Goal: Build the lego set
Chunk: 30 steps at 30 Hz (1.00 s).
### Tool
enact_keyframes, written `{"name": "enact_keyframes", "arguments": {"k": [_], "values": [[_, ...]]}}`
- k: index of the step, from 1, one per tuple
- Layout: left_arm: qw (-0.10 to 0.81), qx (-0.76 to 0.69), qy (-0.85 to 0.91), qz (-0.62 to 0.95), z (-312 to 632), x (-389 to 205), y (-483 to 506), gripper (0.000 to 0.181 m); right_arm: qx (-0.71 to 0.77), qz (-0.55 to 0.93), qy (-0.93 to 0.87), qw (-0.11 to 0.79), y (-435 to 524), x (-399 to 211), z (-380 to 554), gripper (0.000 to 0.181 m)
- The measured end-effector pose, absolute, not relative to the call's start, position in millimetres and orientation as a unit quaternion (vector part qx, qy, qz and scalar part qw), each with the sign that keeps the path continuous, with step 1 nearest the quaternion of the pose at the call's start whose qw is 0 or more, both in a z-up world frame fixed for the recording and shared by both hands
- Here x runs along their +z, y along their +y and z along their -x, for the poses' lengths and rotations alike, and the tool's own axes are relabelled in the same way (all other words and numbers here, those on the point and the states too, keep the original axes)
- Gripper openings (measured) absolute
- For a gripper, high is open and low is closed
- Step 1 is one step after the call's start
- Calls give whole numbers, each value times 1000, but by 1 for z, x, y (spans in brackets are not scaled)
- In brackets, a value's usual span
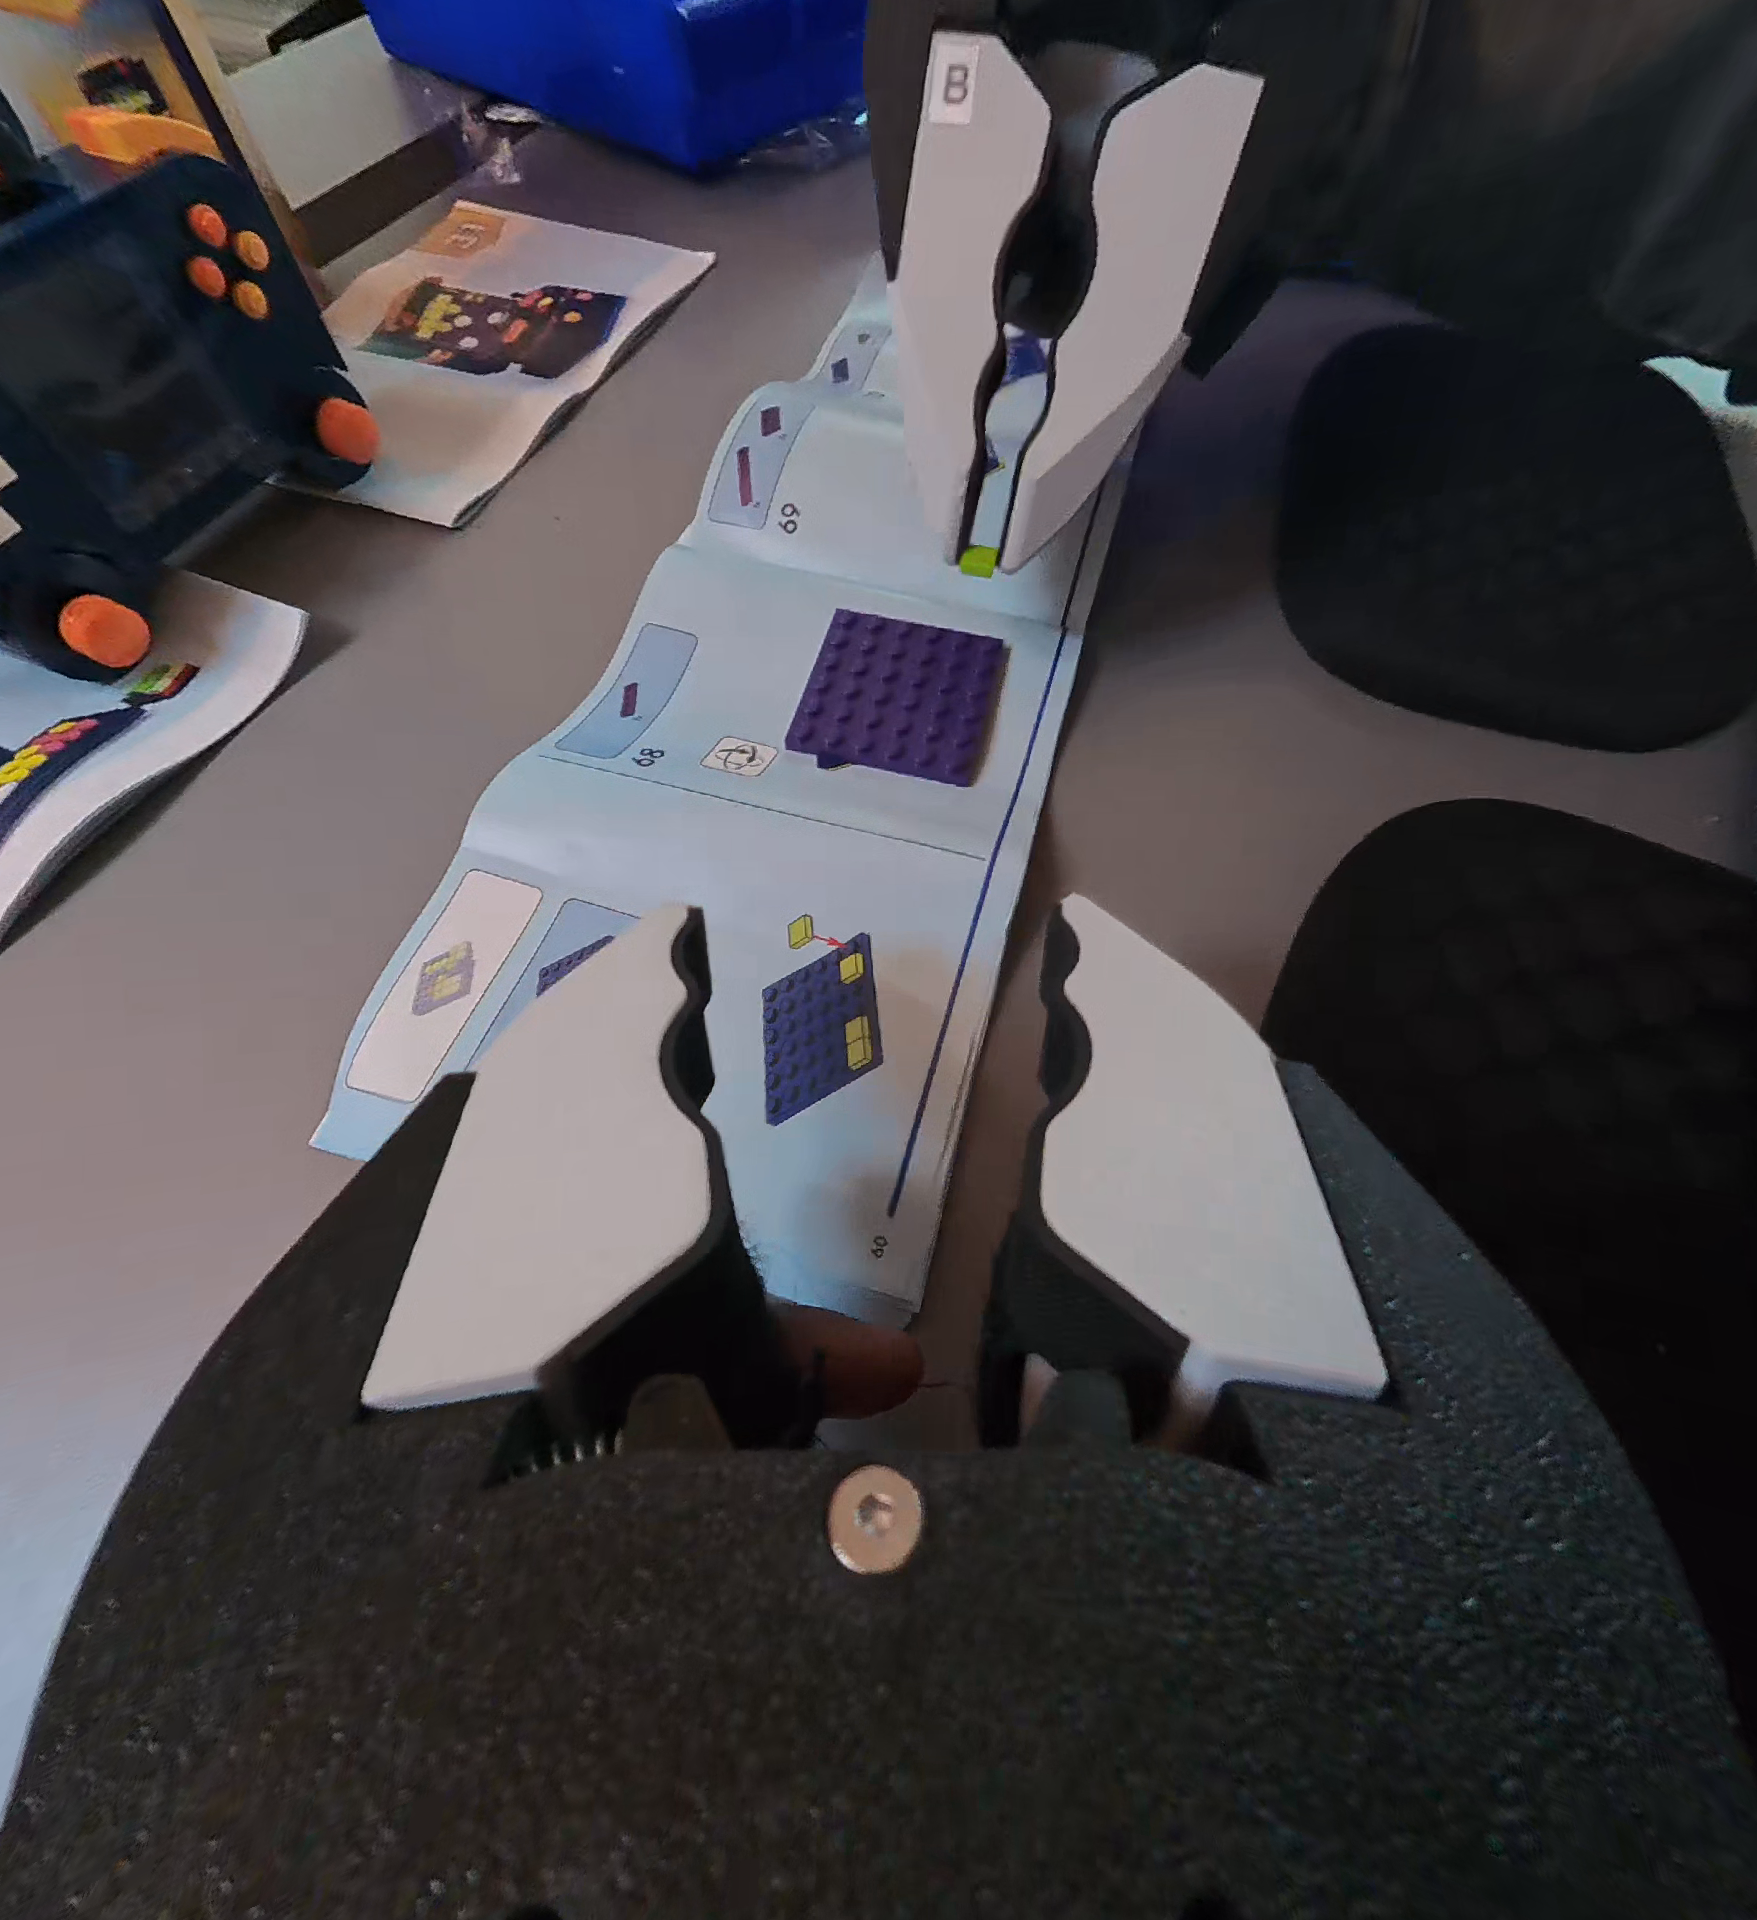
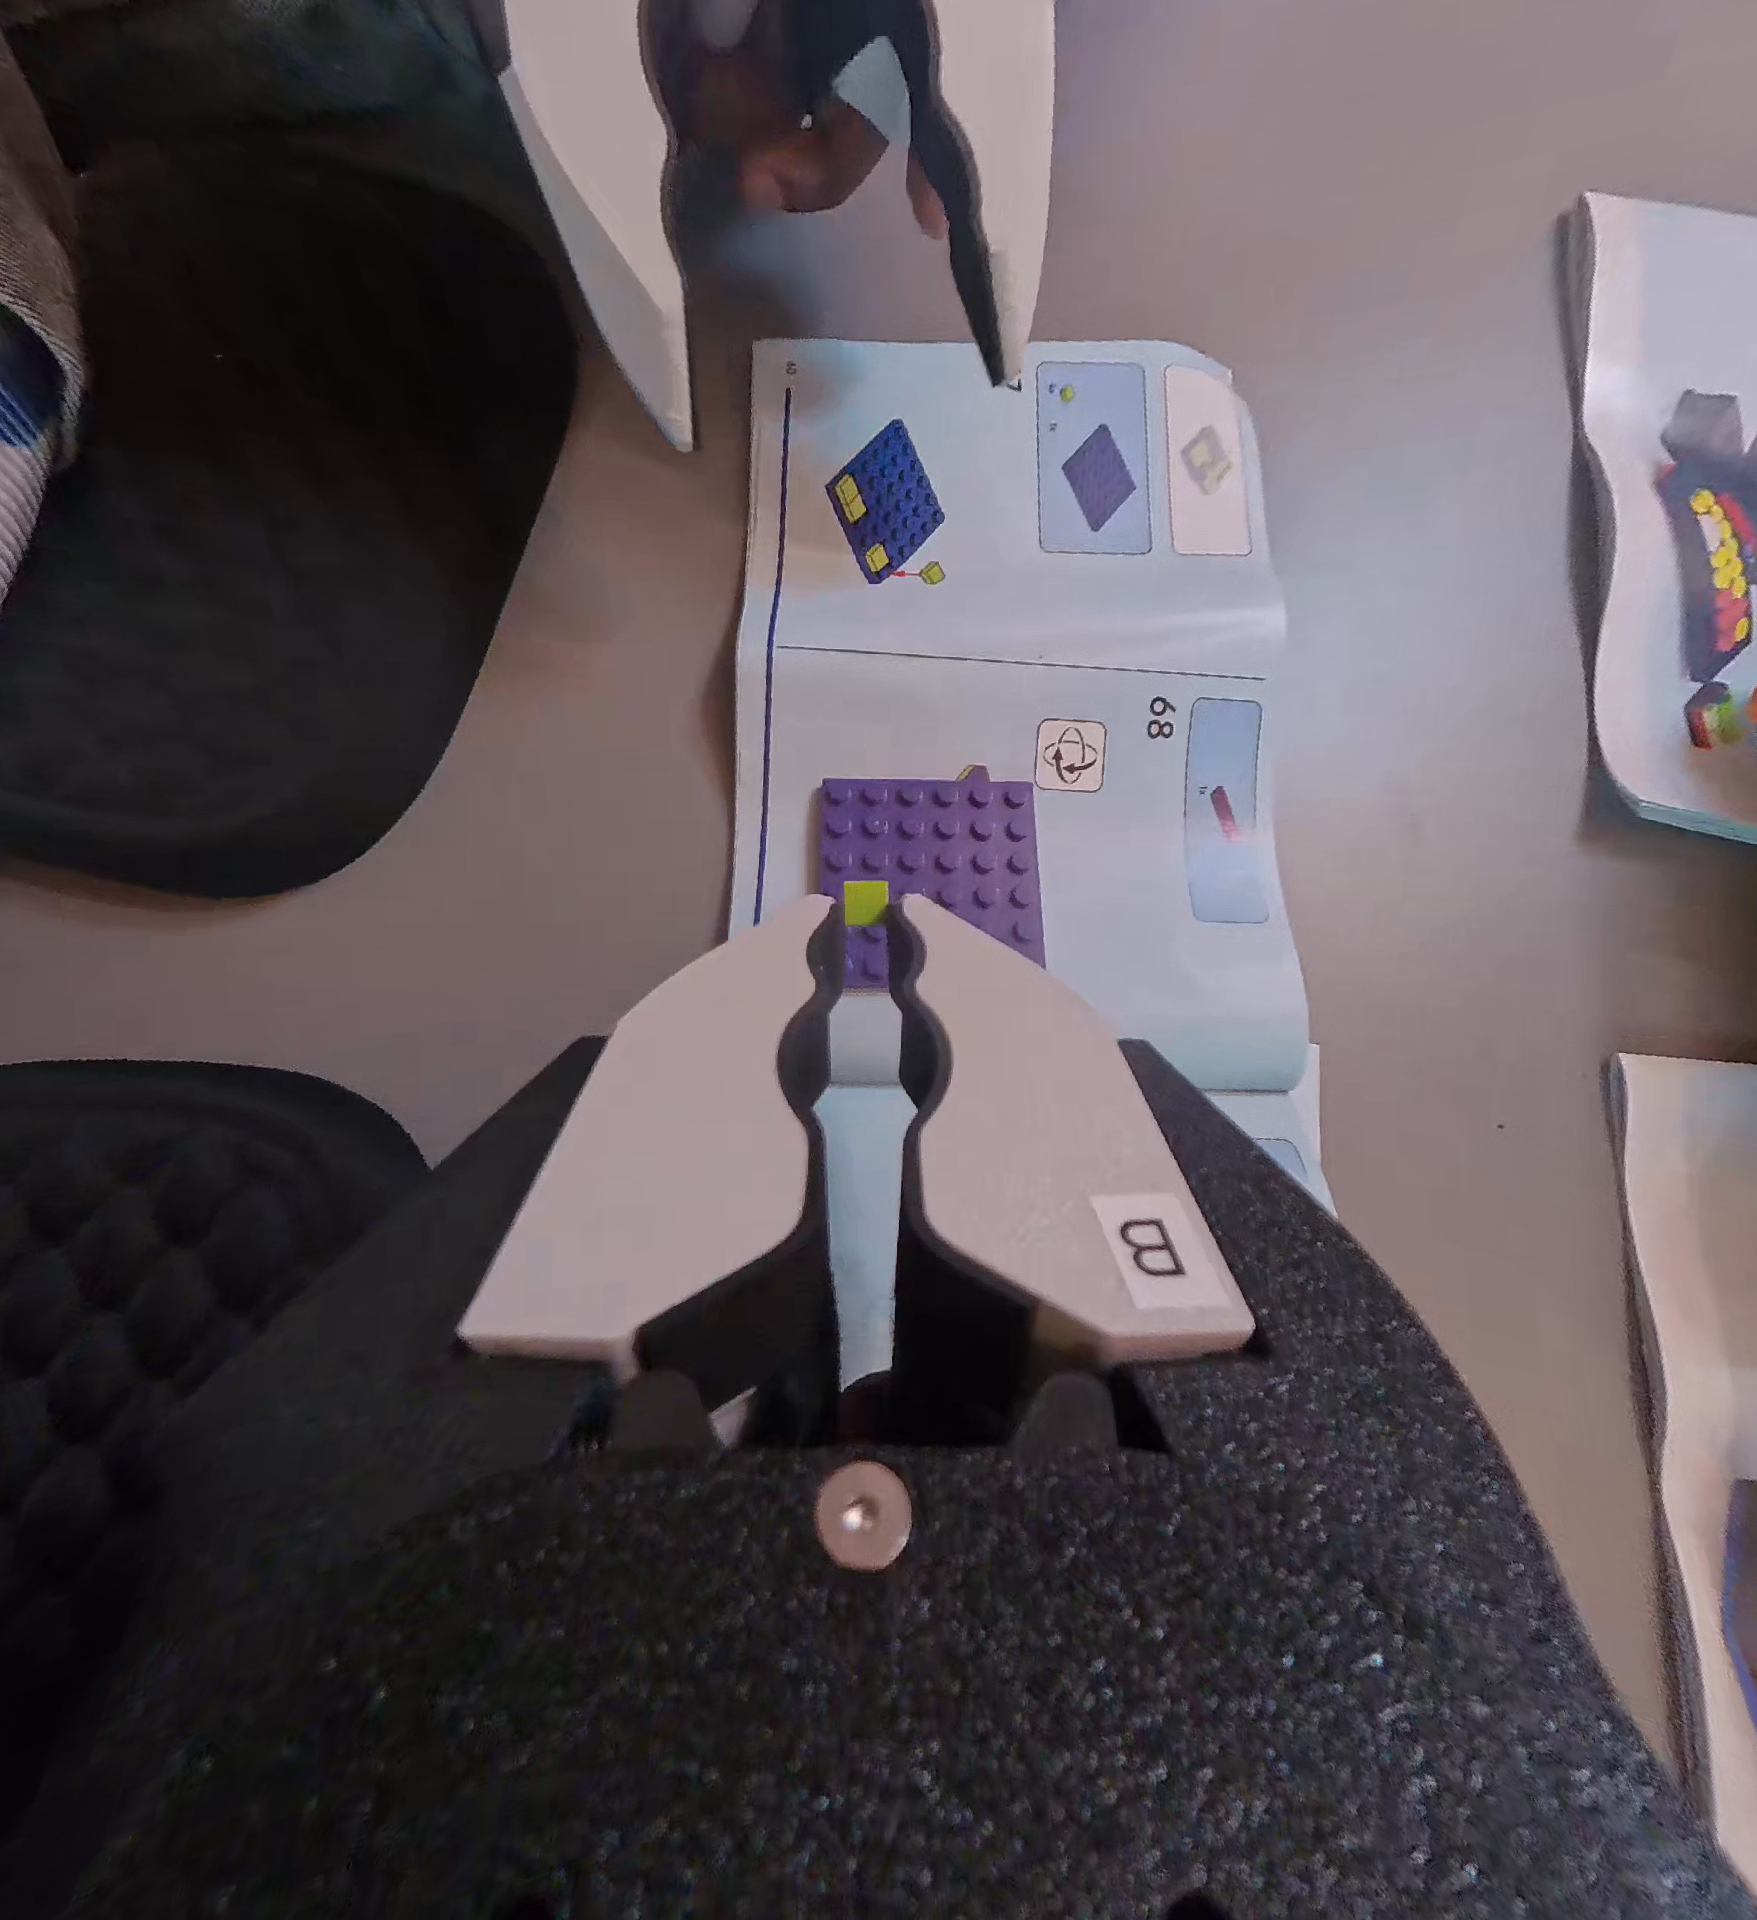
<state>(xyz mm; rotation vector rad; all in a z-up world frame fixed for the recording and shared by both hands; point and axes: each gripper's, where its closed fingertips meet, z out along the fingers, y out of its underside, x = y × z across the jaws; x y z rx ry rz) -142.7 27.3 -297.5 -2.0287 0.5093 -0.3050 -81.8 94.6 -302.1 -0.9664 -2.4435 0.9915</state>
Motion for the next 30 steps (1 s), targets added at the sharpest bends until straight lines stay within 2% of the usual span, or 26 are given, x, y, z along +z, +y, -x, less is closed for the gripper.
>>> {"name": "enact_keyframes", "arguments": {"k": [6,9,15,17,20,22,25,30], "values": [[531,-65,130,835,179,-285,35,61,349,335,-860,162,90,-310,87,7],[553,-90,127,819,176,-276,32,61,357,335,-856,163,87,-312,91,7],[530,-56,127,837,186,-284,28,59,358,330,-859,158,85,-320,90,7],[536,-58,109,835,190,-282,30,52,366,330,-857,152,84,-321,89,7],[561,-25,42,826,214,-275,32,21,357,334,-858,158,87,-323,89,7],[587,-51,22,808,216,-266,31,9,354,335,-858,160,87,-322,90,7],[607,-94,29,789,206,-257,31,7,337,339,-862,172,86,-321,93,7],[598,-85,58,795,198,-261,32,10,305,340,-871,183,78,-323,98,7]]}}
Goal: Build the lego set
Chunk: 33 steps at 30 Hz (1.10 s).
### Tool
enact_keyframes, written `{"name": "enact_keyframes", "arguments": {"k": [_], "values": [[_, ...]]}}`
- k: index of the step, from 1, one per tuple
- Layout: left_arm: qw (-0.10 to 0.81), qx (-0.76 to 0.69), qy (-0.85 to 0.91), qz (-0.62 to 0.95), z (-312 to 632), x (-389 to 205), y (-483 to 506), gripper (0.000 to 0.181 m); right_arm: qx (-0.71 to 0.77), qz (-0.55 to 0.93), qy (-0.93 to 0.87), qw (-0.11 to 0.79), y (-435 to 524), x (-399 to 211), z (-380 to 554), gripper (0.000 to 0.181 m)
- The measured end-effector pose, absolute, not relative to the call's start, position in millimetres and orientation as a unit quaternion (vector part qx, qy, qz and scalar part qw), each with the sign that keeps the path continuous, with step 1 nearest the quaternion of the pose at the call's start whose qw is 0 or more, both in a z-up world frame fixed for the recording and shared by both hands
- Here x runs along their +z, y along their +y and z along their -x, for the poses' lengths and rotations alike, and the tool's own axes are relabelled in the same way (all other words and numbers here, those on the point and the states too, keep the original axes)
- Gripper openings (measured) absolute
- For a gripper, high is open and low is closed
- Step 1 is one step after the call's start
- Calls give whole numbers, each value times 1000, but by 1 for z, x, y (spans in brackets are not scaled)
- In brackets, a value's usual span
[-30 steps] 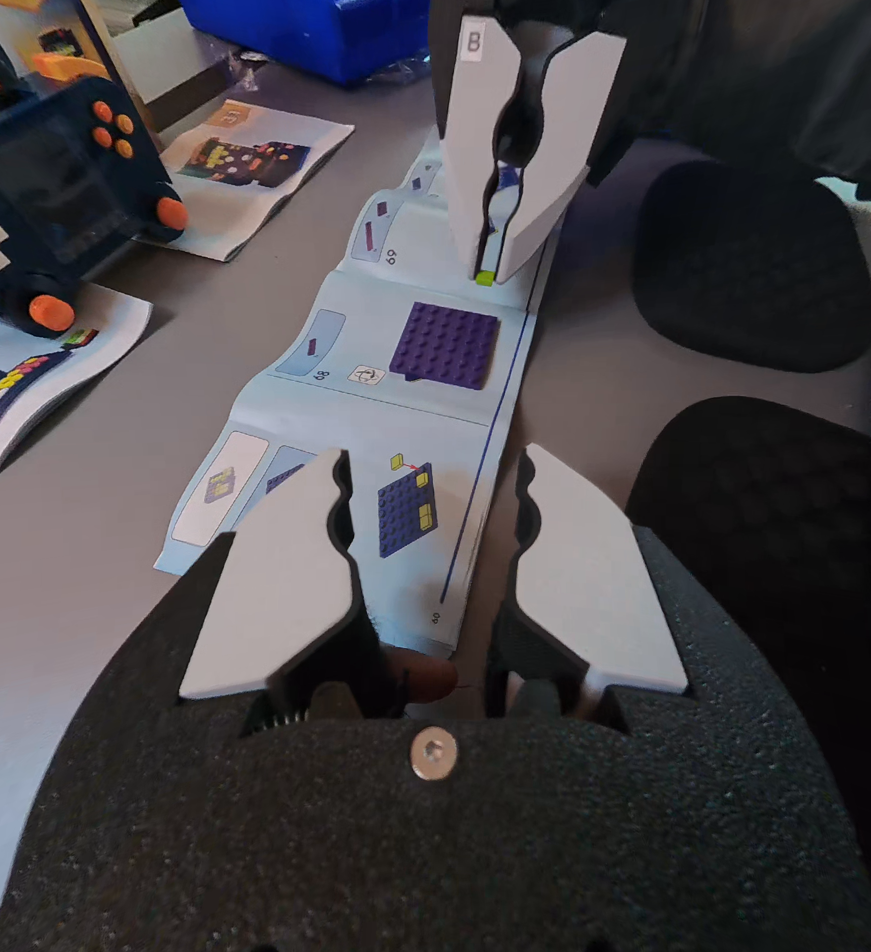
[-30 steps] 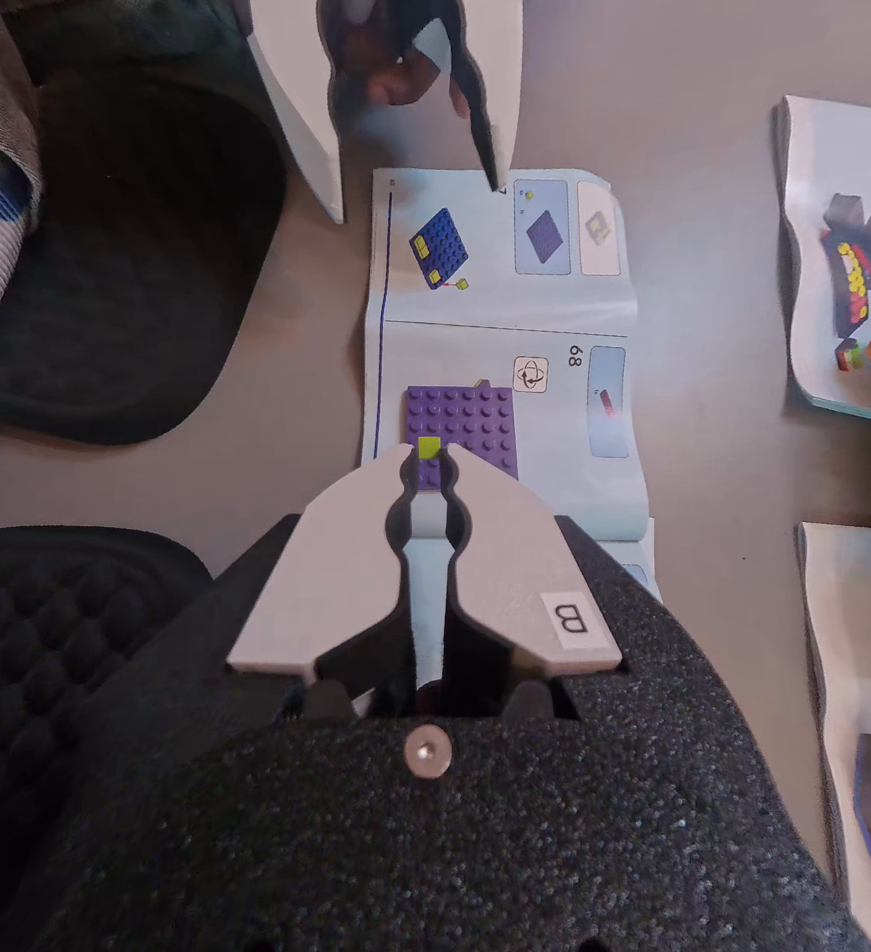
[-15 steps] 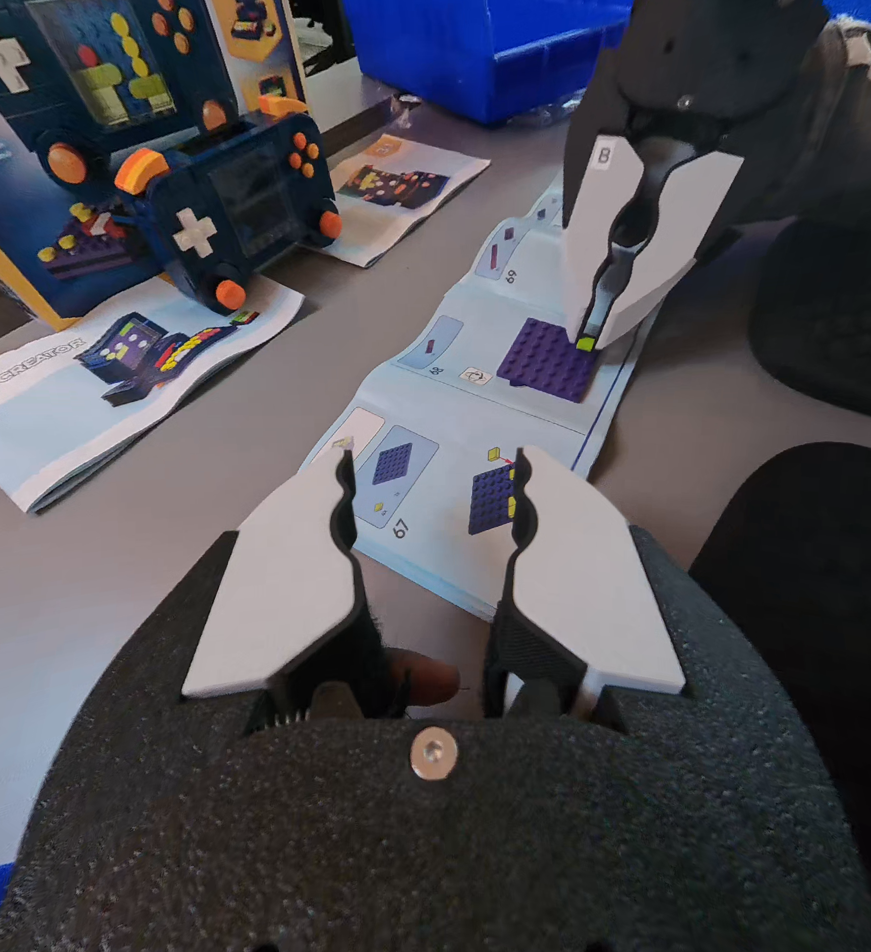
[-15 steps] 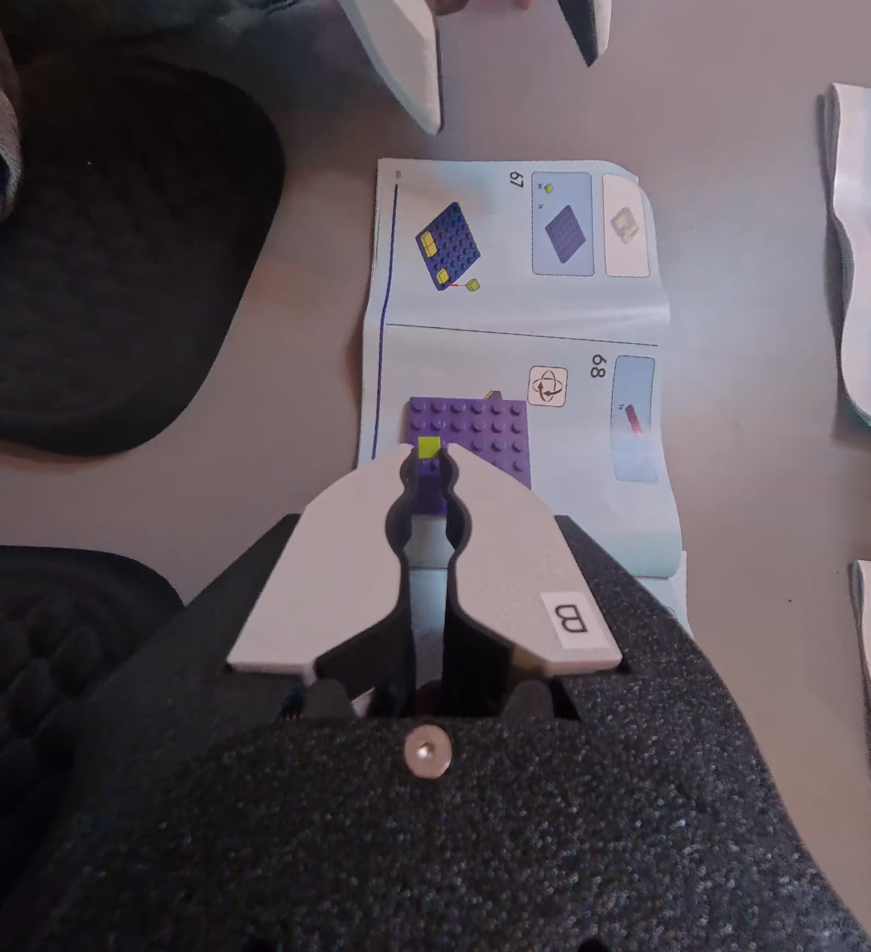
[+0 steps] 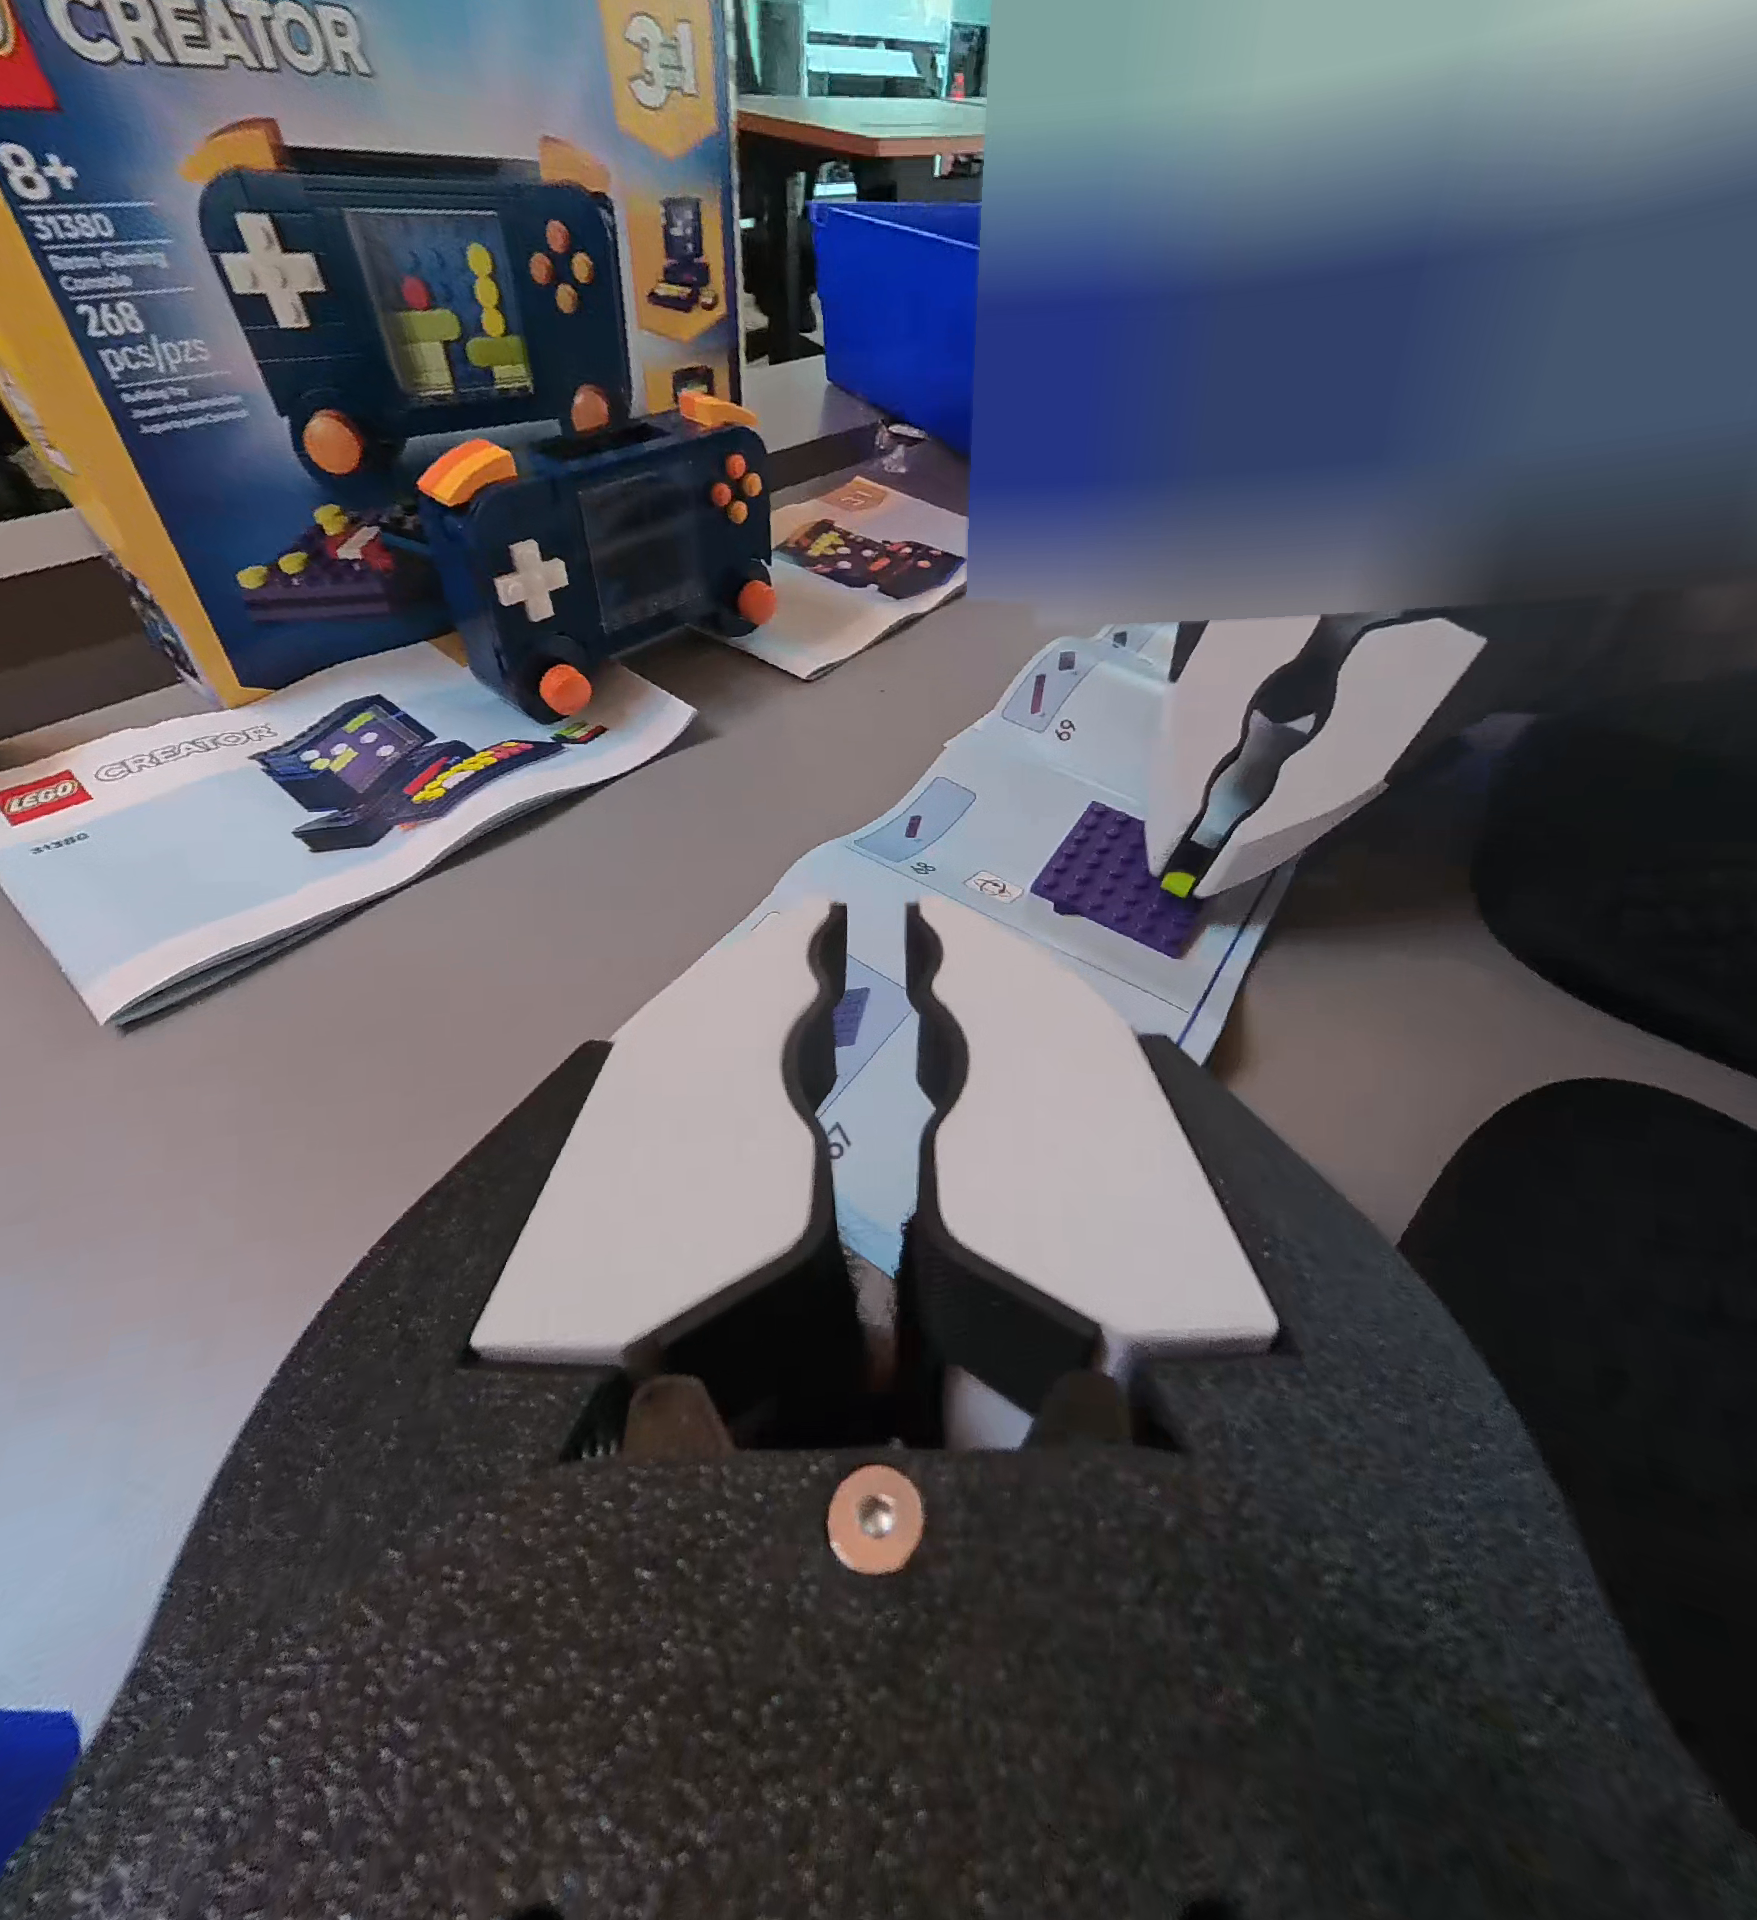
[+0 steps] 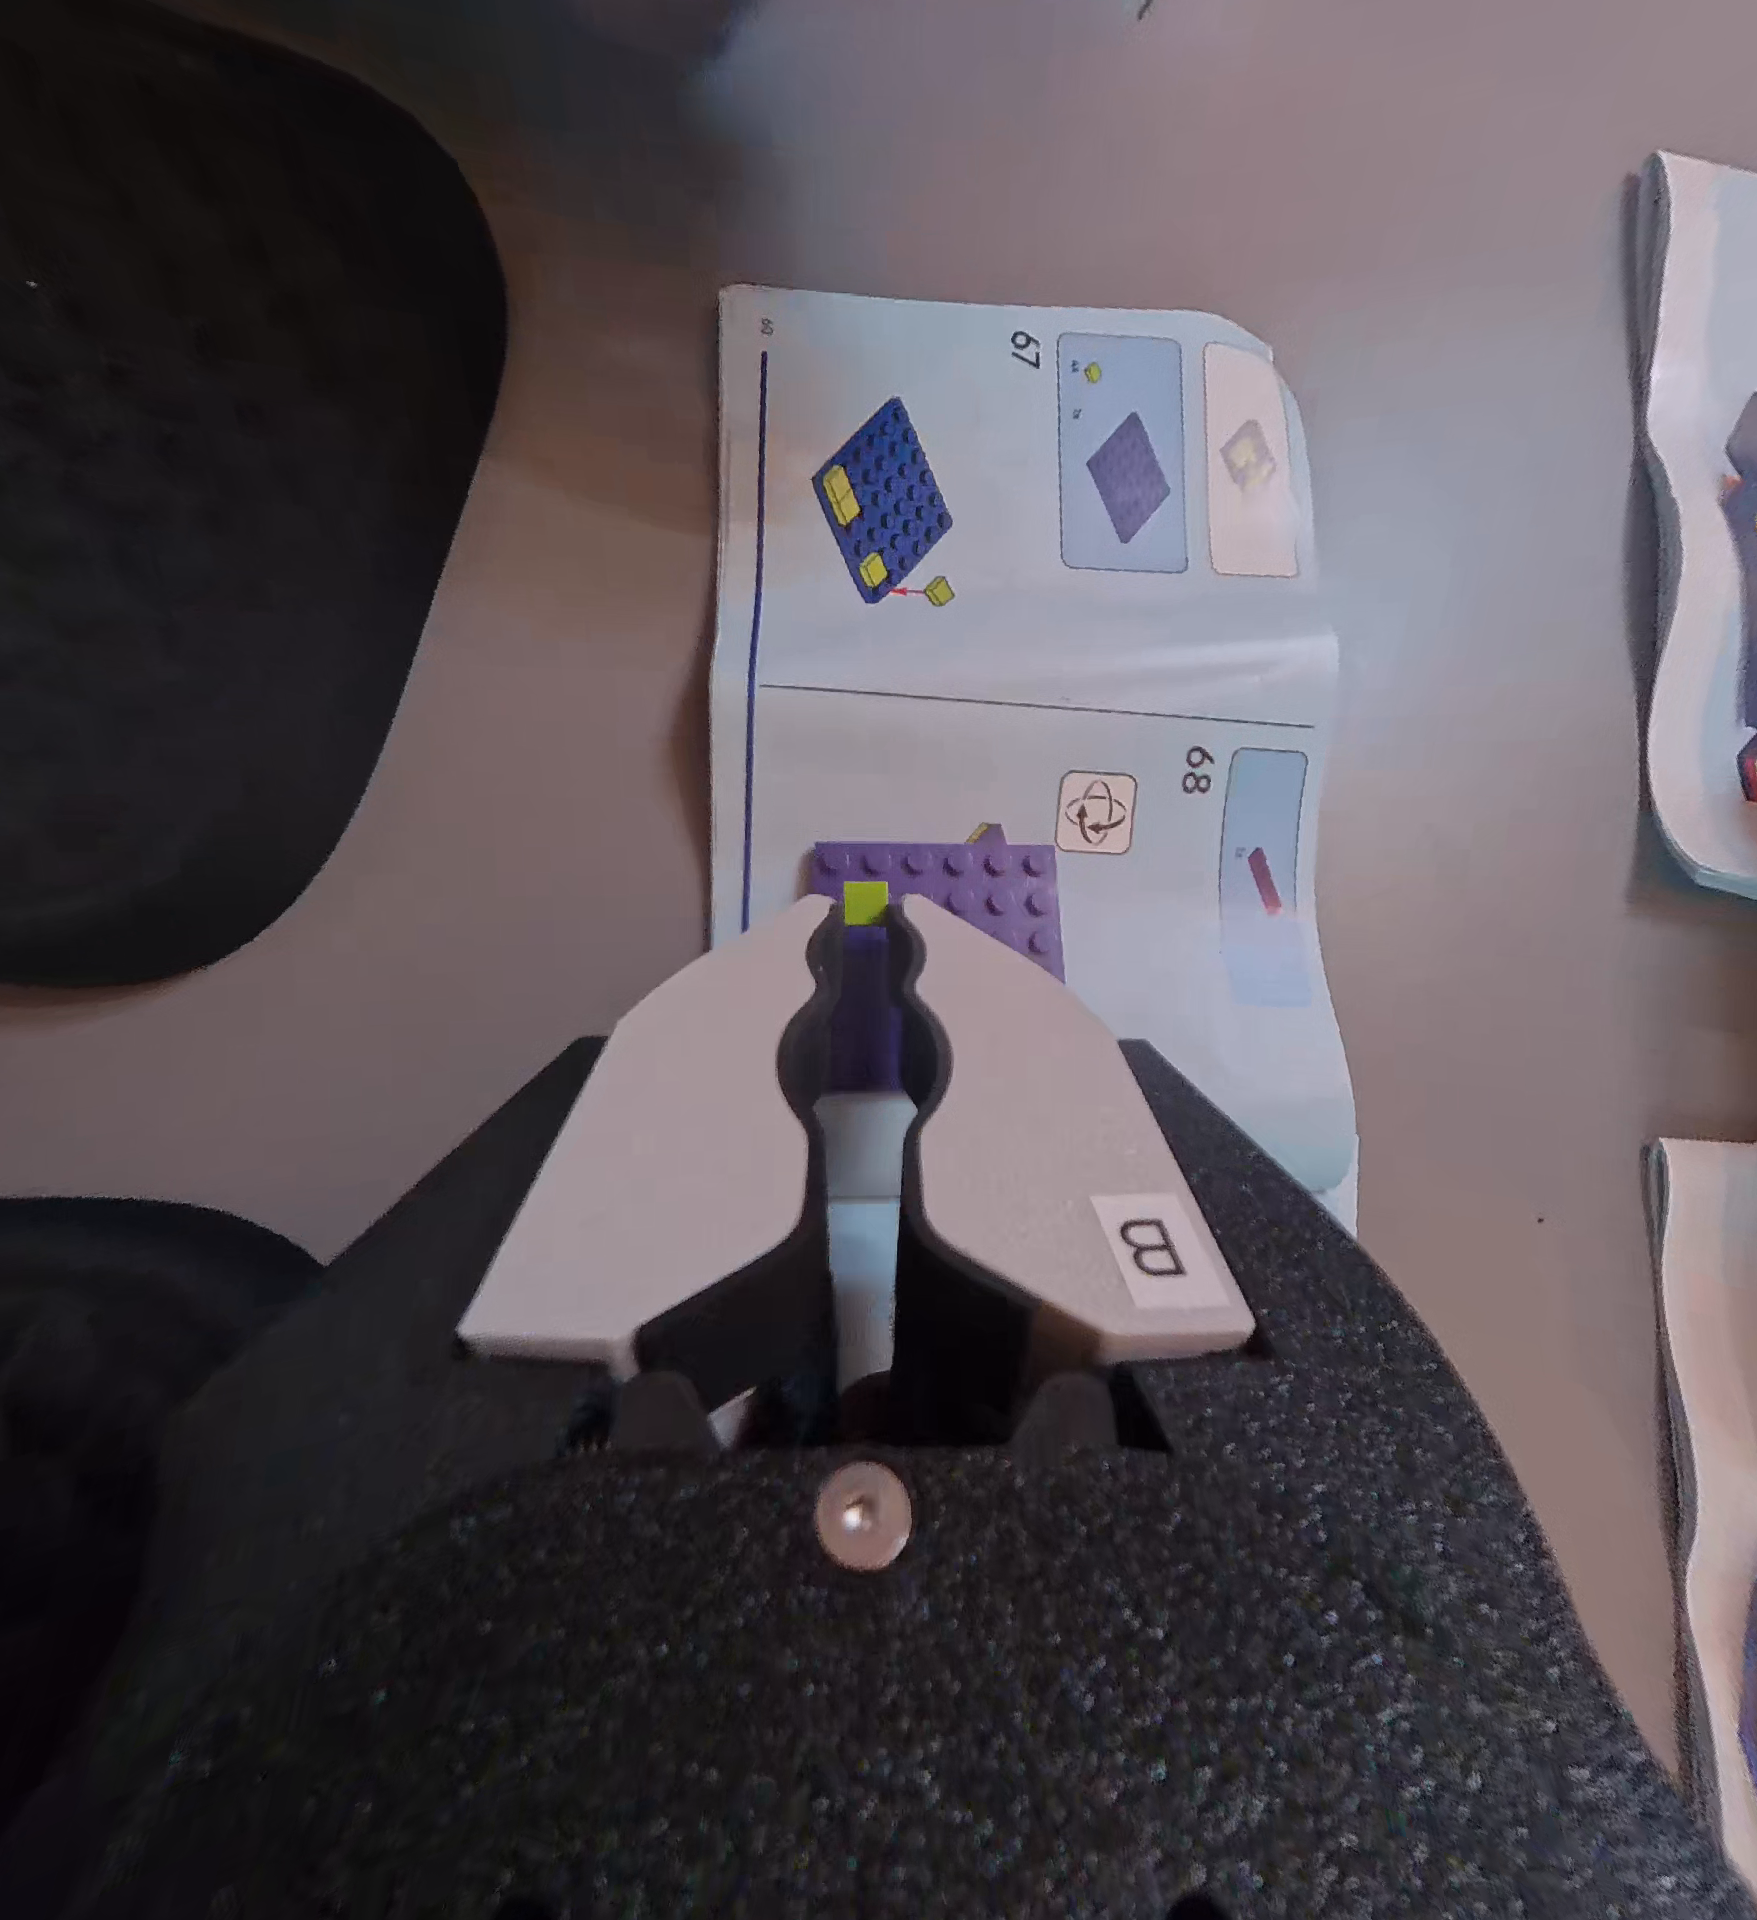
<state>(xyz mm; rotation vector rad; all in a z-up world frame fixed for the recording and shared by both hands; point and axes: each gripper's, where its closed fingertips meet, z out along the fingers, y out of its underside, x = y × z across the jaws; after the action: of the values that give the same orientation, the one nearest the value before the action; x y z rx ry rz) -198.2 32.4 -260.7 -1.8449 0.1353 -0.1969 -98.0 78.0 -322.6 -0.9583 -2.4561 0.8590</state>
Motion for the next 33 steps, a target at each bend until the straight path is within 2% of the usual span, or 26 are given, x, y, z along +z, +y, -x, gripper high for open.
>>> {"name": "enact_keyframes", "arguments": {"k": [8,13,21,33], "values": [[589,-102,87,797,187,-264,32,11,286,339,-878,181,70,-328,101,7],[552,-121,162,809,161,-276,29,12,285,339,-879,178,69,-329,101,7],[501,-140,214,827,142,-294,23,28,286,342,-878,175,68,-331,101,7],[488,-135,219,834,141,-299,22,28,279,342,-879,179,69,-330,101,7]]}}
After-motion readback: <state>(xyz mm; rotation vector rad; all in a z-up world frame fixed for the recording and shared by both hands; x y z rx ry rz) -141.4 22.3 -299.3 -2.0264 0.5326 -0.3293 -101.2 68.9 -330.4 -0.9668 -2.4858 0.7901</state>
